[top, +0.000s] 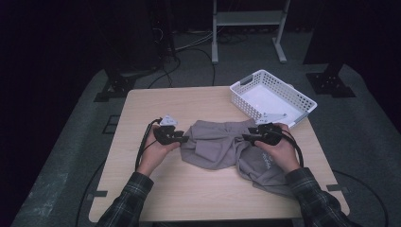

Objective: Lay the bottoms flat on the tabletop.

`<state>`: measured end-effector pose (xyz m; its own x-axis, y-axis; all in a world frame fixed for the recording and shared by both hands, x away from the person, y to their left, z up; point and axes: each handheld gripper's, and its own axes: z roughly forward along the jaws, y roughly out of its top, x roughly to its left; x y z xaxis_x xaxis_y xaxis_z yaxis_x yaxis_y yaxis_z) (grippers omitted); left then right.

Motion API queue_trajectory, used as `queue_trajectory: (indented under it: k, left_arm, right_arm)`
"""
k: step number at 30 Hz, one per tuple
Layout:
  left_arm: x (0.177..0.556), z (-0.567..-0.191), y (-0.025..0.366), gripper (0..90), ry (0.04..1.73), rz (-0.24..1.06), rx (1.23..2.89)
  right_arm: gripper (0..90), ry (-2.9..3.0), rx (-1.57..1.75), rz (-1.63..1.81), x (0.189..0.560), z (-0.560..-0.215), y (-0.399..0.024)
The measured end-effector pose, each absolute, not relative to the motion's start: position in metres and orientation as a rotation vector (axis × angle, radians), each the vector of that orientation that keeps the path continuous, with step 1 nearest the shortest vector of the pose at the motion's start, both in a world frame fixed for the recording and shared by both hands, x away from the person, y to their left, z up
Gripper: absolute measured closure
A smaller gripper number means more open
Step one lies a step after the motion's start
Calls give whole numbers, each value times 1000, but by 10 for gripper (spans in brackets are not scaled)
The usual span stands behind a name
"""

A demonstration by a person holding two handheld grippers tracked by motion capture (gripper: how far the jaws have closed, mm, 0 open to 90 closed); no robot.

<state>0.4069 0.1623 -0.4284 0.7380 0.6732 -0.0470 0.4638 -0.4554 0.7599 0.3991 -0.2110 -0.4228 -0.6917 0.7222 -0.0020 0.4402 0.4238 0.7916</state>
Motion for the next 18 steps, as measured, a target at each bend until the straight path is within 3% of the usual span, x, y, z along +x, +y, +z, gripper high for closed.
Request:
queue_trajectory:
  k: [10, 18]
  left_arm:
    - [372, -447, 151, 572, 740, 260, 2248]
    - [371, -463, 146, 518, 707, 230, 2333]
  right_arm:
    - [574, 2537, 751, 1242, 349, -430, -176]
    - [571, 2672, 653, 1119, 342, -457, -151]
